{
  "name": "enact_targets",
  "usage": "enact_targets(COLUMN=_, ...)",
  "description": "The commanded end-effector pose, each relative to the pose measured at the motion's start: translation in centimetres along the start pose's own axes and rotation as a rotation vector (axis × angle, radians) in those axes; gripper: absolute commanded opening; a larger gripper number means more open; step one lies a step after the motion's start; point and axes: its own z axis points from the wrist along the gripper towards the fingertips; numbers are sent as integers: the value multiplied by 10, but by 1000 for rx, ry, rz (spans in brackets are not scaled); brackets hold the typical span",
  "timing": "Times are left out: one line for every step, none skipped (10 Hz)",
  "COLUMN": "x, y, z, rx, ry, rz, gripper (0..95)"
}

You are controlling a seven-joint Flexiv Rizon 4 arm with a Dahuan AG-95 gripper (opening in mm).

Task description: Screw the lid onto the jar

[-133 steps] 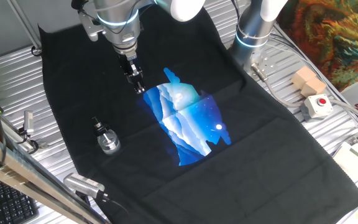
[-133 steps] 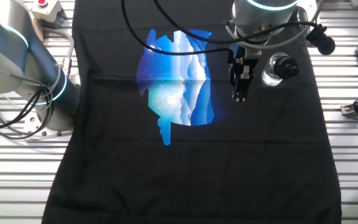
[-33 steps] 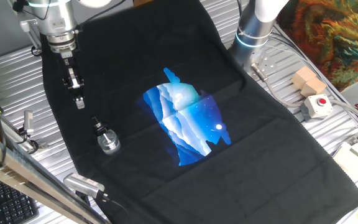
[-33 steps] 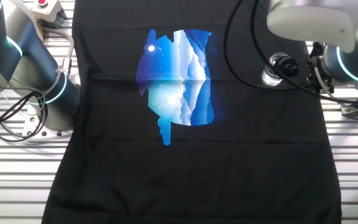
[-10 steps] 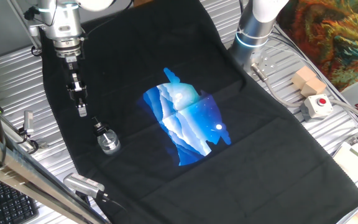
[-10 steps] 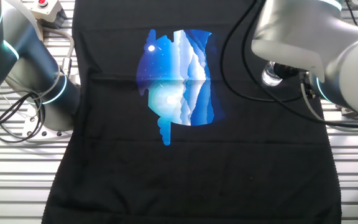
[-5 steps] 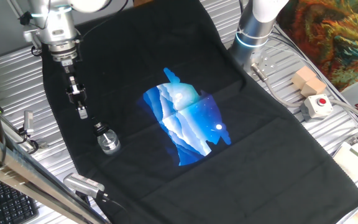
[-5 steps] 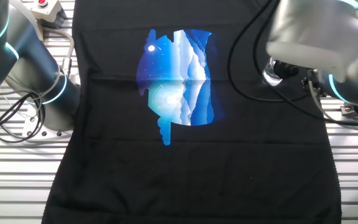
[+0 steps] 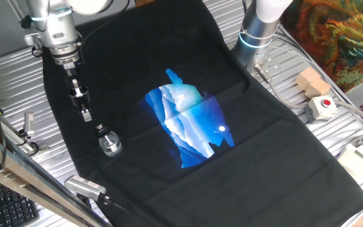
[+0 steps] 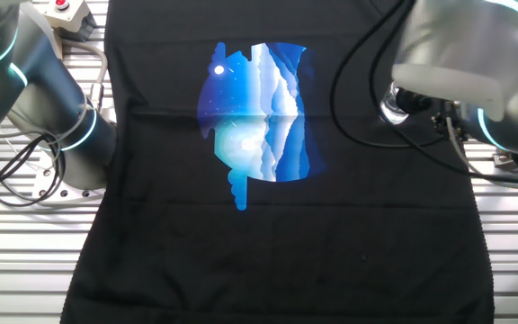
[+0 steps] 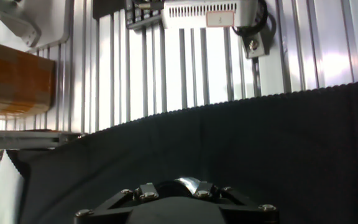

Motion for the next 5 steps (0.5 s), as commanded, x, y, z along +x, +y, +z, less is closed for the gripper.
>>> enact_targets(x=1, y=1, z=2, rx=-3, ry=6, rz=4, gripper=380)
enact_targets(x=2, y=2, z=3, rx=-1, ry=6, rz=5, gripper=380)
enact_targets(x=4, y=2, z=5, rx=4, ry=5, rz=7, gripper=380)
enact_targets(x=4, y=2, z=5, rx=-2, ry=4, rz=8, gripper=380)
enact_targets(x=5, y=1, z=6, rx=-1, ry=5, rz=9, gripper=380)
